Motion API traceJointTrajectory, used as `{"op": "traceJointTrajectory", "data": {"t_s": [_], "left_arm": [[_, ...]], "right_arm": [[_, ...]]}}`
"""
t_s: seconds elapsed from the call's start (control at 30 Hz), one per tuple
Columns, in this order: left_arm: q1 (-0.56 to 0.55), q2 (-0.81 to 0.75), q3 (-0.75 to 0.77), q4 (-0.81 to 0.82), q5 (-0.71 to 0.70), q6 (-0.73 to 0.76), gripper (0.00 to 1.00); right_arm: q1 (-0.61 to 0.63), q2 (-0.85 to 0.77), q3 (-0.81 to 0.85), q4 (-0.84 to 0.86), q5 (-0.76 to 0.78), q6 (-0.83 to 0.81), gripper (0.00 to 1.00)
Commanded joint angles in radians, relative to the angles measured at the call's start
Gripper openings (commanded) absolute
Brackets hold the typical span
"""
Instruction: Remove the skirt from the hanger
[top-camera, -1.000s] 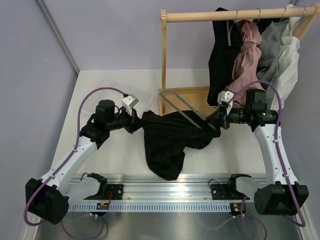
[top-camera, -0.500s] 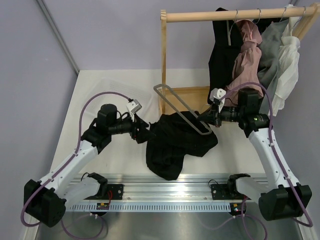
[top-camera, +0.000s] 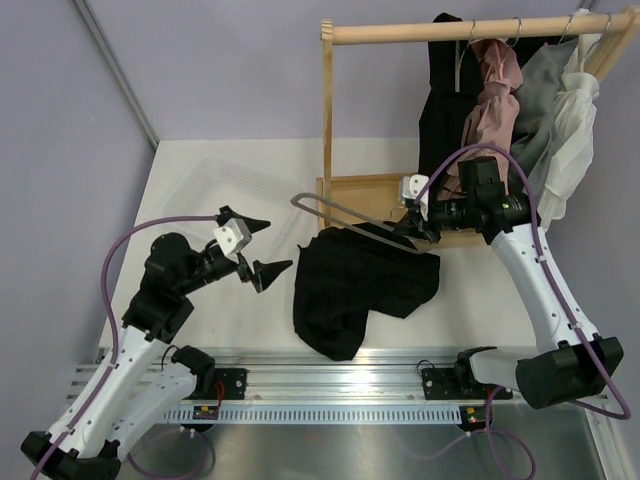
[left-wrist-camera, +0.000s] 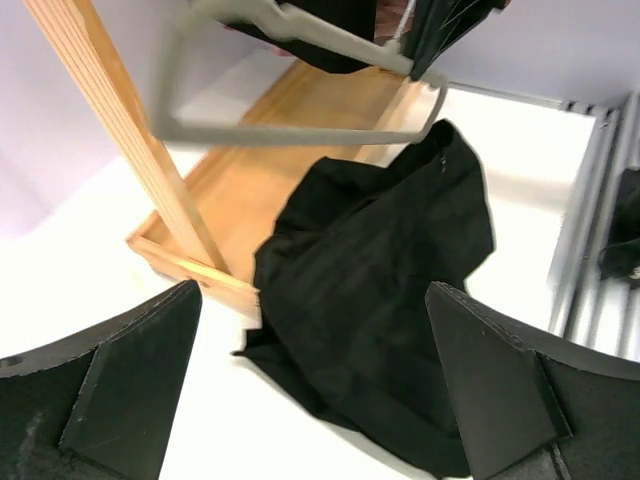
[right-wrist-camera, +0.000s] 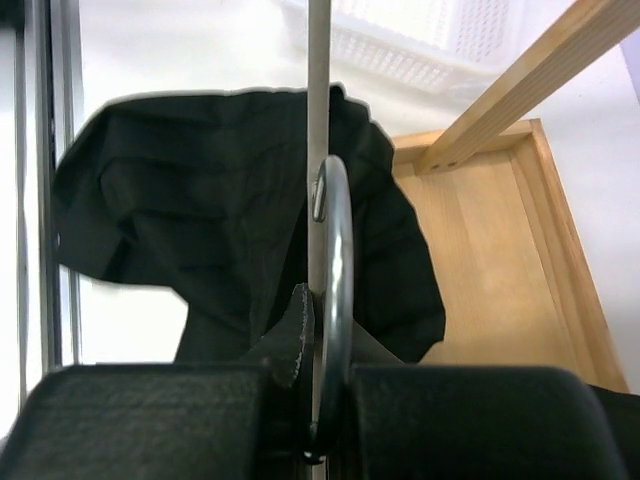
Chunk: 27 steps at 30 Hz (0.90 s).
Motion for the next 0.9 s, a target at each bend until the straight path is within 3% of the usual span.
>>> {"op": "traceJointTrajectory", "data": {"t_s": [0.0, 0.1, 0.3, 0.43, 0.6, 0.87], "left_arm": [[0.0, -0.016, -0.052, 0.099, -0.002, 0.112, 0.99], [0.002, 0.01, -0.041, 0.134, 0.02, 0.143, 0.99], [0.002, 0.074, 0.025, 0.108, 0.084, 0.155, 0.99], [0.002, 0.111, 0.046, 0.07, 0.178, 0.148, 0.93], [0.0, 0.159, 0.065, 0.038, 0.302, 0.1, 0.77], [-0.038, 0.181, 0.051, -0.017, 0.317, 0.106, 0.7]], "right_arm": [[0.017, 0.006, 0.081, -0.271, 0.054, -0.306, 0.0], [0.047, 0.013, 0.1, -0.334, 0.086, -0.395, 0.0], [0.151, -0.009, 0.039, -0.283, 0.166, -0.41, 0.0], [0.179, -0.012, 0.032, -0.253, 0.186, -0.387, 0.0], [0.195, 0.017, 0.071, -0.264, 0.196, -0.384, 0.0], [0.218, 0.046, 0.115, -0.284, 0.191, -0.372, 0.0]]}}
